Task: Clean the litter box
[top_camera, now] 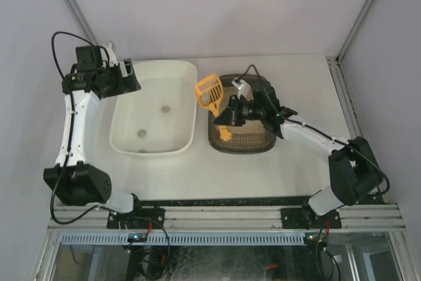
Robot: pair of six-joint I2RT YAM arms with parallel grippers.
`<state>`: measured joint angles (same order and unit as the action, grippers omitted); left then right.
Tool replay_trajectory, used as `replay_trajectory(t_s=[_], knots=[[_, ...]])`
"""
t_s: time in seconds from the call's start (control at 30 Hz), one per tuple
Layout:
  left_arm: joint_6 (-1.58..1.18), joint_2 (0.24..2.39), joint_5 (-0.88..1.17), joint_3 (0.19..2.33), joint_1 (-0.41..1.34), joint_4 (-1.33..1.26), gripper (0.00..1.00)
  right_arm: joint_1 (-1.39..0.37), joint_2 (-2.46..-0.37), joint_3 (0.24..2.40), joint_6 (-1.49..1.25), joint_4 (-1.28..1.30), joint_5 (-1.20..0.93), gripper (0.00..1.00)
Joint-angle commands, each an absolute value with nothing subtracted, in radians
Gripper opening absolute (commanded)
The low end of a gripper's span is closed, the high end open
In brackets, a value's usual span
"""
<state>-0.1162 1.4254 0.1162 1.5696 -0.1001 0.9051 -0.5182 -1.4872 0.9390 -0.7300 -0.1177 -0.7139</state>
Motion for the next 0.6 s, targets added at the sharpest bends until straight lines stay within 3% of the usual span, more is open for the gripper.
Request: replay_trajectory(t_s=[0.0,0.27,0.57], knots=[[-0.233,1.541,0.325,1.762,-0.17,1.001,0.94,-0.667,-1.582,1.205,-0.442,0.315,-0.46,0.0],[-0.32,1.614,0.118,1.942,-0.199,1.051,1.0,-0.896,-1.798,1.577,-0.251,0.693,-0.037,0.0],[-0.369,1.64,0.157,1.946,-0.253,1.028,1.0,-1.081,-1.931,1.727,-0.112,0.821,0.501,0.0]])
